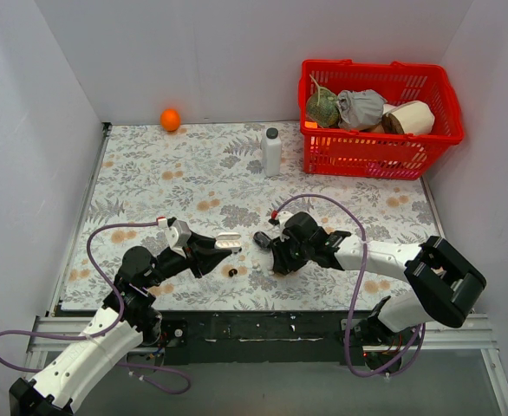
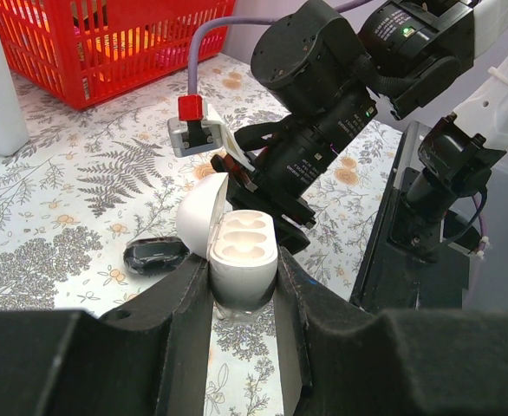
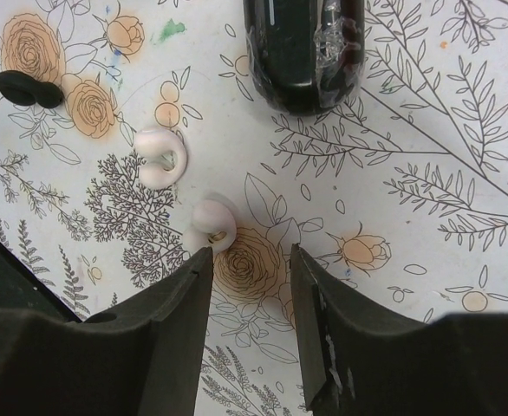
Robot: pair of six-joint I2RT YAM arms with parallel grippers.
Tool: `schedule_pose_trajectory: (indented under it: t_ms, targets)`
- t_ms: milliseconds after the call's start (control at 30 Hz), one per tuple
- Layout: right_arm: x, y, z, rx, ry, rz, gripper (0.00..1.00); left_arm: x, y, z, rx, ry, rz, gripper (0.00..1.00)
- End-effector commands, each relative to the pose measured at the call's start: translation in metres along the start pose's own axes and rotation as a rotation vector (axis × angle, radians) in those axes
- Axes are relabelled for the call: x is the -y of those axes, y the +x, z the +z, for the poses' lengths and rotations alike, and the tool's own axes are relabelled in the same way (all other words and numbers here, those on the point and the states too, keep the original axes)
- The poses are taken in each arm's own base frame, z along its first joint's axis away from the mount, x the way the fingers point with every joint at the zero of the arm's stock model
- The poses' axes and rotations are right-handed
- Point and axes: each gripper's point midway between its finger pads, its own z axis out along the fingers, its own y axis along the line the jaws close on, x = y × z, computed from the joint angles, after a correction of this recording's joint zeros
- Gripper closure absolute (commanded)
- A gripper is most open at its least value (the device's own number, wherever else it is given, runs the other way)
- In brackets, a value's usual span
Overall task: Insert the wireless bluetooth earbuds into the charging case
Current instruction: Pick up the earbud from the center of the board.
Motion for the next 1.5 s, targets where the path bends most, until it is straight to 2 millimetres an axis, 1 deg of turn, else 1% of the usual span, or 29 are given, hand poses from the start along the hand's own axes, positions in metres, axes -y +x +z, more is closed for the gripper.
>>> schedule_pose_trajectory:
  t_ms: [0,467,733,867,900,967,1000,1067,1100,1133,1233,1267,1333,1367,1400,1433,1467]
  targets:
    - [-0.008,-0.01,0.001,0.027,-0.031,0.001,0.52,0.007,-0.02,0.001,0.042,0.026,0.026,1.0]
    - [-0.011,-0.004,0.012,-0.026,-0.001,-0.015,0.55,0.007,-0.022,0.001,0.048,0.024,0.032,1.0]
    - [-0.015,-0.001,0.017,-0.047,0.018,-0.036,0.61,0.008,-0.023,0.0,0.051,0.027,0.036,1.0]
    - [-0.015,0.001,0.018,-0.052,0.021,-0.032,0.72,0.009,-0.024,0.0,0.055,0.029,0.038,1.0]
    - [-0.016,0.001,0.018,-0.052,0.019,-0.03,0.77,0.009,-0.024,-0.001,0.056,0.03,0.039,1.0]
    - [-0.017,0.001,0.018,-0.05,0.018,-0.03,0.83,0.01,-0.024,-0.001,0.055,0.033,0.038,1.0]
    - [-0.016,0.001,0.017,-0.046,0.018,-0.029,0.89,0.01,-0.025,-0.001,0.057,0.032,0.039,1.0]
    - [-0.017,-0.002,0.015,-0.035,0.018,-0.032,0.97,0.01,-0.024,-0.001,0.056,0.033,0.037,1.0]
    - [-0.017,-0.004,0.013,-0.031,0.02,-0.034,0.99,0.01,-0.024,-0.001,0.056,0.033,0.037,1.0]
    - [-0.018,-0.007,0.01,-0.021,0.021,-0.038,0.99,0.01,-0.024,0.0,0.055,0.033,0.035,1.0]
    - [-0.024,-0.024,-0.011,0.033,0.015,-0.066,0.99,0.009,-0.023,0.0,0.052,0.029,0.023,1.0]
    - [-0.029,-0.037,-0.025,0.078,0.002,-0.098,0.99,0.009,-0.024,0.0,0.053,0.026,0.023,1.0]
    - [-0.032,-0.052,-0.045,0.108,0.018,-0.124,0.99,0.008,-0.024,0.001,0.05,0.025,0.026,1.0]
    - [-0.037,-0.064,-0.06,0.151,0.007,-0.165,0.99,0.008,-0.024,0.001,0.049,0.026,0.027,1.0]
    - [-0.039,-0.069,-0.068,0.164,0.004,-0.187,0.99,0.01,-0.027,0.002,0.055,0.034,0.031,1.0]
    - [-0.037,-0.078,-0.077,0.193,0.033,-0.203,0.99,0.01,-0.028,0.003,0.056,0.041,0.038,1.0]
    - [-0.042,-0.092,-0.098,0.232,0.03,-0.246,0.99,0.01,-0.027,0.004,0.054,0.048,0.041,1.0]
